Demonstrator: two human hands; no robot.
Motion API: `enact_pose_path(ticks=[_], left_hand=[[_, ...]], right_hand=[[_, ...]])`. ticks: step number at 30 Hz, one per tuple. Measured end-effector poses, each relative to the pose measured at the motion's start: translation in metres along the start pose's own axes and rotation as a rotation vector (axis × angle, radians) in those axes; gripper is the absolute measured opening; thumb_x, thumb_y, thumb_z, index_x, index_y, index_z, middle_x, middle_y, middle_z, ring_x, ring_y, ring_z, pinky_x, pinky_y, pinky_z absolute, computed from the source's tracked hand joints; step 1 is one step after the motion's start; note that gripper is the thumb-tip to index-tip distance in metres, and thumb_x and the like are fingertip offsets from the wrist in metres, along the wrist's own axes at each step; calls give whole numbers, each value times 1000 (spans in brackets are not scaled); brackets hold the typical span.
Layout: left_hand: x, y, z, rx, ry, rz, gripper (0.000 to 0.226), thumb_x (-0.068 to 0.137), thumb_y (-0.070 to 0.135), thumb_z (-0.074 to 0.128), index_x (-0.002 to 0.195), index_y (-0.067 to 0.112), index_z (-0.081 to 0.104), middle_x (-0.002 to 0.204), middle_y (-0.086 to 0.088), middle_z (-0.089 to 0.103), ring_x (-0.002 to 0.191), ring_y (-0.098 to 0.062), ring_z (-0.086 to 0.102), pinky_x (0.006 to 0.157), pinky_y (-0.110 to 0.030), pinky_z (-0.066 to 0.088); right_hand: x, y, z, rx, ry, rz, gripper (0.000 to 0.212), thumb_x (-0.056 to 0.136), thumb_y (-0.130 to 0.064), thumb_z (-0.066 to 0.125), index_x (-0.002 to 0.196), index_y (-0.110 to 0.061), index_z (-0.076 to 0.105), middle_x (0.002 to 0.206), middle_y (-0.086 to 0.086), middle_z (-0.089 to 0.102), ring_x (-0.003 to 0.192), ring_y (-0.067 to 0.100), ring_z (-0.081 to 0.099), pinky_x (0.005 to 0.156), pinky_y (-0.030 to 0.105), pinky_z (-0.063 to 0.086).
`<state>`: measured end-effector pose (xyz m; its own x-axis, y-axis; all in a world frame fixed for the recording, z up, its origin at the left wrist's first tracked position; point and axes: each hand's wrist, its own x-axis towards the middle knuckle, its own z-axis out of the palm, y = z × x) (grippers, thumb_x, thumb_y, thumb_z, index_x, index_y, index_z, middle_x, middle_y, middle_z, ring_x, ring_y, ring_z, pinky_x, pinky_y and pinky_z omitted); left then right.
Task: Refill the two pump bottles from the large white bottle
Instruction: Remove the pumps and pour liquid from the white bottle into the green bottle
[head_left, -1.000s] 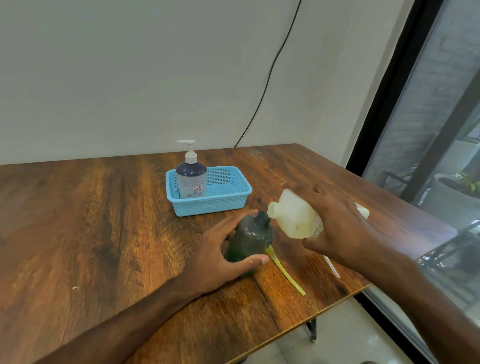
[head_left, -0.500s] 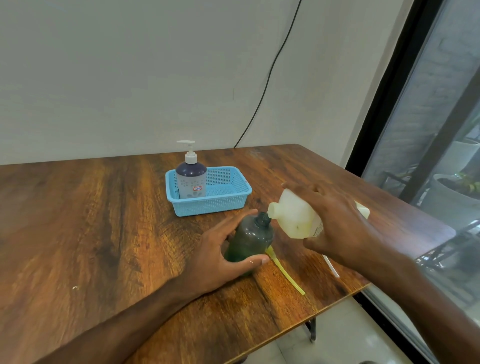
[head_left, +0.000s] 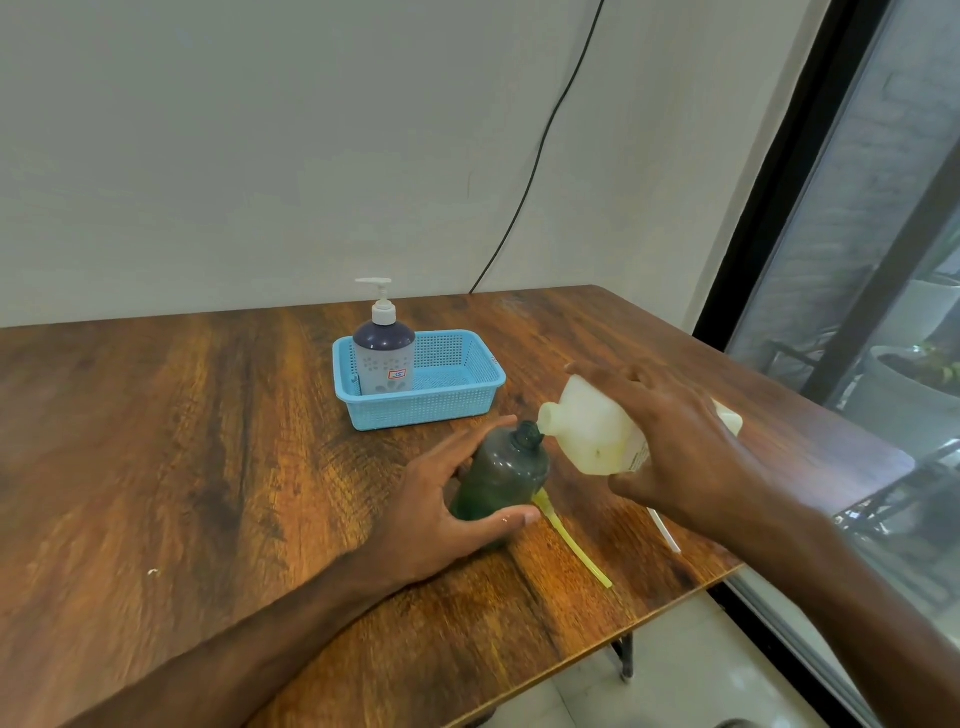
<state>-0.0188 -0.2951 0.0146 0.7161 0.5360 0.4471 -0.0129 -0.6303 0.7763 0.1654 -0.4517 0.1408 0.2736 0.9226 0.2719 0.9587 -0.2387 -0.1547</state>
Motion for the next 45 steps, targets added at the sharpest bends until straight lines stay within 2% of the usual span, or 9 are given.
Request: enact_pose_path(ticks=[10, 21, 31, 37, 45], left_hand=[[0, 2, 0, 6, 2, 5, 90, 80, 50, 89, 157, 39, 44, 149, 25, 57, 138, 1, 54, 107, -25, 54], [0, 1, 1, -2, 0, 8, 89, 81, 50, 89, 157, 38, 45, 150, 23, 58, 139, -2, 55, 108, -27, 55], [0, 2, 1, 6, 6, 7, 89, 80, 50, 89, 156, 41, 45, 148, 25, 58, 137, 2, 55, 106, -21, 54], [0, 1, 1, 8, 2, 8, 89, 80, 53, 89, 156, 40, 46, 148, 26, 58, 137, 1, 55, 108, -31, 56], [-1, -1, 1, 9, 4, 3, 90, 79, 59, 87, 156, 43, 45, 148, 26, 58, 137, -1, 55, 107, -31, 57]], right_hand=[[1, 1, 0, -8, 3, -4, 103, 73, -35, 87, 153, -48, 23, 145, -4, 41, 137, 23, 34, 114, 55, 35], [1, 1, -2, -19, -7, -4, 102, 74, -31, 87, 154, -46, 24, 147, -4, 42, 138, 22, 35, 115, 56, 33], [2, 0, 0, -32, -3, -1, 103, 75, -33, 87, 154, -46, 22, 149, -4, 40, 139, 22, 34, 116, 53, 31], [1, 0, -1, -22, 0, -8, 101, 75, -32, 86, 154, -44, 25, 148, -3, 42, 139, 22, 36, 116, 55, 32], [1, 0, -1, -24, -1, -10, 101, 75, -31, 87, 154, -45, 25, 150, -4, 41, 141, 23, 35, 116, 58, 32]])
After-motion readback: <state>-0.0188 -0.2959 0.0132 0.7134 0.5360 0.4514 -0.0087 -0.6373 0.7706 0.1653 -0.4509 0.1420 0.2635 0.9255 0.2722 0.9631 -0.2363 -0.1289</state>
